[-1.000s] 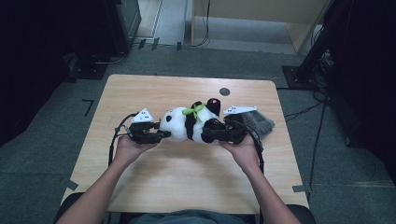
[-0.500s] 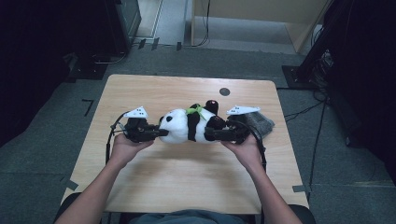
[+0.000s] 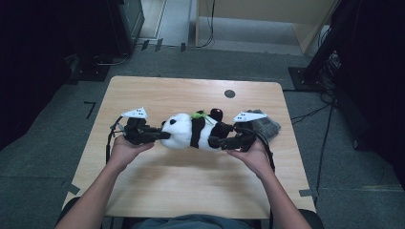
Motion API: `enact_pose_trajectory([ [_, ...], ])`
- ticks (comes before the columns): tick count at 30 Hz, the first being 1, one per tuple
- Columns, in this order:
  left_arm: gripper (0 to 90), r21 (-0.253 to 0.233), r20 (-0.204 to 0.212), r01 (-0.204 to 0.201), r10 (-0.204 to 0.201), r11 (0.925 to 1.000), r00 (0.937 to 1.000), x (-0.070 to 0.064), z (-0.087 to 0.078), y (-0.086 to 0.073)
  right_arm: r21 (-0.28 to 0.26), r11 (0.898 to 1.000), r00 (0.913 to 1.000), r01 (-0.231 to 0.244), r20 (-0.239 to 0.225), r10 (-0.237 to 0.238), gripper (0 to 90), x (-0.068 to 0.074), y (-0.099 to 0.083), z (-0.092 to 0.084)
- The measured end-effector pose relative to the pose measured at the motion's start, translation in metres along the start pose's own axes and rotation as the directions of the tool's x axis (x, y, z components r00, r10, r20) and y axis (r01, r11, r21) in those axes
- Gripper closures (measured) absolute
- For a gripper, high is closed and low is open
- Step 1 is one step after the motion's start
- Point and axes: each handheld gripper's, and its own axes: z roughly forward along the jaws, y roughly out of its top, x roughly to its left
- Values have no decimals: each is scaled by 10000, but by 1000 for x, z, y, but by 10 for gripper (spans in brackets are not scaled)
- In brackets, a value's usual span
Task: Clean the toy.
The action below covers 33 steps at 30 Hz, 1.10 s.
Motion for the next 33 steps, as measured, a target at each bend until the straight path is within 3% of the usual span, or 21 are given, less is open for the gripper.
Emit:
enact_pose_trajectory([
  [3,776,102,-198,85,-83,9999,9998,0,1,0,374,9992,9997,169,-195,-162,149,-2,-5,4],
  [7,775,-21,-79,437,-437,9990,9990,1,1,1,468,9962,9973,734,3,-735,124,6,-6,10],
  [11,771,63,-262,606,-604,9981,9978,1,3,1,912,9873,9889,1302,600,-1359,130,13,-8,21],
  [14,768,116,-358,668,-663,9977,9972,0,5,1,1175,9764,9728,1813,1243,-1956,227,16,-9,26],
  [20,726,38,-454,659,-657,9978,9968,1,7,1,1015,9837,9765,1483,1422,-1619,442,15,-5,22],
  [23,649,-87,-499,638,-642,9979,9967,0,9,1,1004,9850,9759,1402,1540,-1546,499,15,-4,20],
  [25,562,-213,-569,607,-618,9979,9965,-1,10,1,918,9887,9801,1181,1491,-1309,513,12,-2,17],
  [29,385,-338,-842,-16,-12,9994,9964,-2,12,-2,974,9917,9822,839,1599,-988,520,8,2,12],
  [31,342,-374,-899,-469,434,9982,9950,-4,10,-4,933,9939,9854,594,1540,-733,520,6,3,9],
  [33,312,-440,-883,-522,482,9977,9949,-4,9,-5,931,9952,9872,287,1533,-428,521,4,5,5],
])
